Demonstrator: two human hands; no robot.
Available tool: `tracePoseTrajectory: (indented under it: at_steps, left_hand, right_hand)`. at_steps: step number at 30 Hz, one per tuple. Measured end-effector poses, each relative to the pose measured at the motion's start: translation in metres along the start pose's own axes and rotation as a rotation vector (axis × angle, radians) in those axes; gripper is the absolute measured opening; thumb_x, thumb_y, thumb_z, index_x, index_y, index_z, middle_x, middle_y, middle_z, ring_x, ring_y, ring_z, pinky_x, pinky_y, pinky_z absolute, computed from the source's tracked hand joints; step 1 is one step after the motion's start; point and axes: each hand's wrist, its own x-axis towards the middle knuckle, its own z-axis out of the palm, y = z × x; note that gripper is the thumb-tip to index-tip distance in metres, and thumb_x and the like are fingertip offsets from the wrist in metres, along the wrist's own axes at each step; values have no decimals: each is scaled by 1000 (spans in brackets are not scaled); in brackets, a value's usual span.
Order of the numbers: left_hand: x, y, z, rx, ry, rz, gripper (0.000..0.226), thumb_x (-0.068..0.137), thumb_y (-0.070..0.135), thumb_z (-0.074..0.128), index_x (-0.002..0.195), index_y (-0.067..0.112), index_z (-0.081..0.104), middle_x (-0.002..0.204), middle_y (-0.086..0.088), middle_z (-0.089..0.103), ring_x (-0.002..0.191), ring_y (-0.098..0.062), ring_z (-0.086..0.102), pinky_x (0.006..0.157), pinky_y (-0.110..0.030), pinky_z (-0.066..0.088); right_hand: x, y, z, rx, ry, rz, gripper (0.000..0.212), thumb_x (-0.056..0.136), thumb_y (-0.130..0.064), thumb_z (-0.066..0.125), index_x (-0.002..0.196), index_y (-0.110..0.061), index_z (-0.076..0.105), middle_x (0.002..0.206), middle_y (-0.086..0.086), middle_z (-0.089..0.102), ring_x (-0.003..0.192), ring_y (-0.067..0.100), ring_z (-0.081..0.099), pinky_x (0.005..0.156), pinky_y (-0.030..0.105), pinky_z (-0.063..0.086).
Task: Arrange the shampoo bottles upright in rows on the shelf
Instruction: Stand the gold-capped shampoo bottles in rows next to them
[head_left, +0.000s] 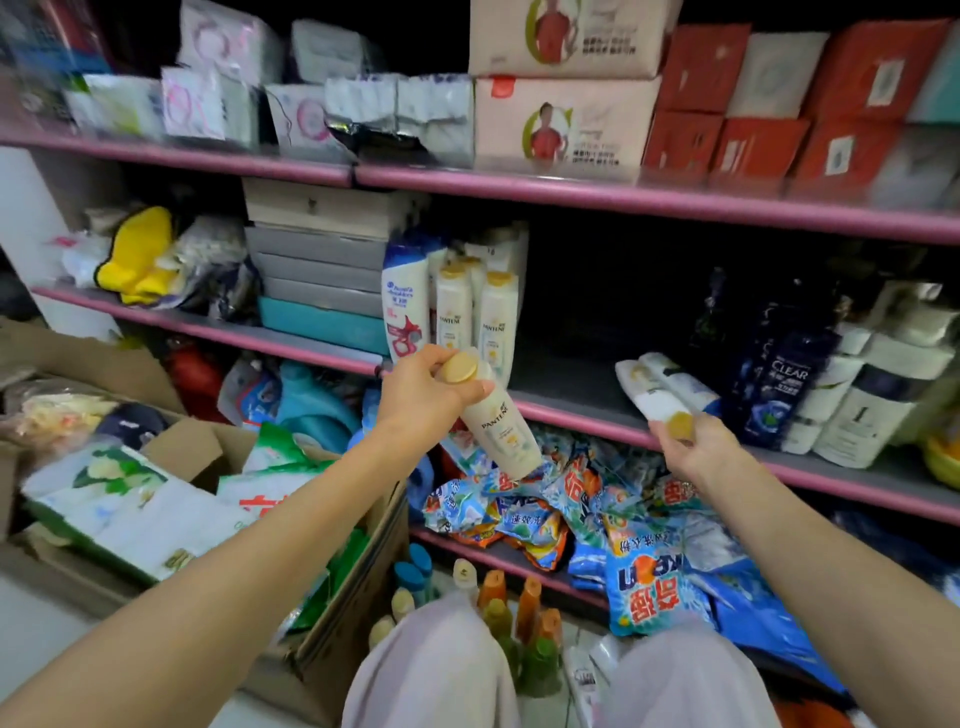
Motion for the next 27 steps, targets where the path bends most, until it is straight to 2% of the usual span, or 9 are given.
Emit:
tracePoseTrajectory:
  at_steps: [2, 3, 6, 9, 11, 14, 16, 19, 27]
  left_hand:
    - [5, 7, -1, -7, -27, 17, 25, 72, 21, 81, 90, 27, 63, 88, 14, 61, 89, -11, 63, 82, -41, 57]
    - [7, 11, -1, -9, -40, 23, 24, 73, 21, 80, 86, 30, 62, 89, 13, 61, 90, -13, 63, 83, -42, 57]
    - [11, 25, 1, -11, -85, 46, 26, 73, 20, 80, 85, 32, 61, 92, 14, 60, 95, -16, 62, 86, -44, 55]
    - [12, 40, 6, 14, -129, 87, 29, 74, 21, 80, 98, 26, 64, 102, 7, 64, 98, -16, 62, 86, -43, 55]
    - [12, 48, 10, 37, -141, 111, 34, 73, 25, 80, 104, 26, 64, 107, 6, 62, 100, -14, 60, 87, -37, 54]
    - [7, 62, 12, 23, -160, 179, 31, 73, 23, 80, 89, 40, 60, 96, 20, 60, 90, -1, 58, 74, -19, 49]
    - [4, 69, 12, -4, -190, 203, 33, 73, 21, 80, 90, 41, 60, 96, 19, 60, 92, -3, 59, 75, -21, 50]
    - [0, 75, 11, -43, -238, 186, 37, 74, 22, 80, 105, 34, 65, 107, 7, 63, 103, -15, 60, 85, -38, 54]
    - [9, 66, 13, 146, -142, 456, 38, 88, 33, 64, 125, 41, 59, 119, 16, 64, 100, -1, 60, 83, -19, 50]
  right_hand:
    - [5, 2, -7, -62, -19, -3, 54, 96, -29, 52, 126, 16, 47, 129, 36, 49, 114, 37, 52, 65, 0, 43]
    - [5, 4, -6, 73, 2, 9, 46, 98, -17, 50, 132, 14, 42, 136, 32, 45, 117, 30, 51, 72, 2, 45]
    - [-15, 7, -7, -182, 21, 54, 28, 98, -10, 48, 123, 4, 46, 138, 22, 48, 126, 30, 51, 105, 27, 42]
    - [-44, 9, 2, -501, -118, 132, 23, 94, -6, 54, 115, 4, 54, 128, 24, 57, 116, 32, 58, 100, 36, 47]
    - [-62, 7, 12, -767, -297, -37, 22, 89, -10, 63, 110, -6, 59, 121, 15, 64, 107, 25, 63, 91, 33, 51]
    - [-83, 4, 26, -1359, -626, -391, 43, 80, -31, 75, 118, -28, 54, 114, -7, 63, 106, 9, 61, 91, 28, 50]
    - [-95, 11, 36, -1540, -758, -514, 48, 75, -38, 77, 116, -34, 52, 111, -16, 61, 103, 1, 60, 88, 24, 50]
    - [-98, 24, 43, -1572, -717, -738, 43, 75, -39, 76, 110, -28, 54, 104, -14, 64, 94, 3, 62, 81, 28, 53]
    - [-85, 47, 56, -1442, -735, -826, 35, 79, -44, 70, 108, -29, 57, 102, -13, 68, 91, 1, 65, 80, 29, 54]
